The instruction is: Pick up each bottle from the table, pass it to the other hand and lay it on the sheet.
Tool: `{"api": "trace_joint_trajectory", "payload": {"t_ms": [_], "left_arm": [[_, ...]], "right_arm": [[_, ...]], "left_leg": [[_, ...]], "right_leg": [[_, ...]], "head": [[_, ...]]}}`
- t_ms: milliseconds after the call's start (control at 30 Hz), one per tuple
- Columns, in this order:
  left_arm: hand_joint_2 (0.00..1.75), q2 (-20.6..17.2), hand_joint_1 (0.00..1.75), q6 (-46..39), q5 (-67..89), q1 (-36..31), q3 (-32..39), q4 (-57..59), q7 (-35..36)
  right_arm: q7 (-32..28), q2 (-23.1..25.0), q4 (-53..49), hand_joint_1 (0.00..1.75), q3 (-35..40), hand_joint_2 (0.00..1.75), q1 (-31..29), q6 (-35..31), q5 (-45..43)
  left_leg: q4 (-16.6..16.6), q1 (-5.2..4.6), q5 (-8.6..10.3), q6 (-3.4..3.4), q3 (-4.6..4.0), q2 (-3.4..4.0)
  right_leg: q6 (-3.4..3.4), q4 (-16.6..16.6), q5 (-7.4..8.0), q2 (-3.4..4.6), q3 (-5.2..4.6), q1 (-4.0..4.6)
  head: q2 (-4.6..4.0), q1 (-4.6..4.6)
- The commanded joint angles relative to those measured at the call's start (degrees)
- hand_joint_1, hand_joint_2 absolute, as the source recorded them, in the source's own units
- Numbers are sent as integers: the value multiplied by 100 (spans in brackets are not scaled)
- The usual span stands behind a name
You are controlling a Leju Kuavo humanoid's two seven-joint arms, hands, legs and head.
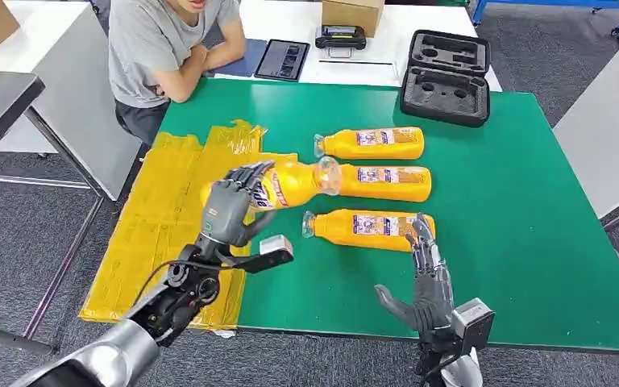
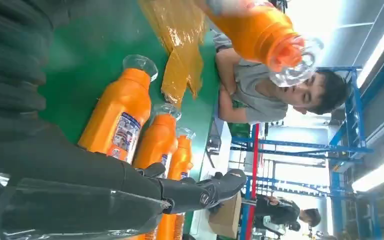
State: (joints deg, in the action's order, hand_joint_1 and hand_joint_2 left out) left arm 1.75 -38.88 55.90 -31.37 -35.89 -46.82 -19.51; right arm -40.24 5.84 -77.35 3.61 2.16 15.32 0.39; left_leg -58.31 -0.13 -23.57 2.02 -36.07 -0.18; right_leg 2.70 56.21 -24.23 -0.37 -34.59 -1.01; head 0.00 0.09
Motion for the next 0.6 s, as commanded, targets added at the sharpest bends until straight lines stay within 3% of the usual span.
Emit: {"api": "trace_joint_trajectory", "payload": {"t_ms": [33, 200, 433, 600], "left_arm": [[175, -349, 175, -112, 1633, 55, 849, 66, 862], [175, -477, 175, 160, 2379, -409, 835, 596, 1106], [175, -492, 175, 272, 2429, -530, 828, 714, 1112], [175, -821, 175, 726, 2447, -928, 857, 1245, 936]], "right_arm": [[24, 148, 270, 0, -1, 175, -59, 92, -28], [24, 165, 405, 0, 19, 175, -153, 23, -125], [24, 172, 395, 0, 26, 175, -121, 36, -144], [24, 237, 612, 0, 120, 175, -206, 89, -150]], "left_leg": [[4, 8, -10, -12, 23, 15], [0, 13, -9, -10, 18, 16], [1, 12, -11, -13, 27, 14], [-4, 16, -12, -17, 22, 14]], "right_leg": [[-12, -5, -4, 16, 18, 8], [-11, -1, -4, 15, 15, 10], [-15, -3, -7, 13, 24, 9], [-18, 4, -8, 13, 19, 14]], "head": [[0, 2], [0, 2], [0, 2], [0, 2]]}}
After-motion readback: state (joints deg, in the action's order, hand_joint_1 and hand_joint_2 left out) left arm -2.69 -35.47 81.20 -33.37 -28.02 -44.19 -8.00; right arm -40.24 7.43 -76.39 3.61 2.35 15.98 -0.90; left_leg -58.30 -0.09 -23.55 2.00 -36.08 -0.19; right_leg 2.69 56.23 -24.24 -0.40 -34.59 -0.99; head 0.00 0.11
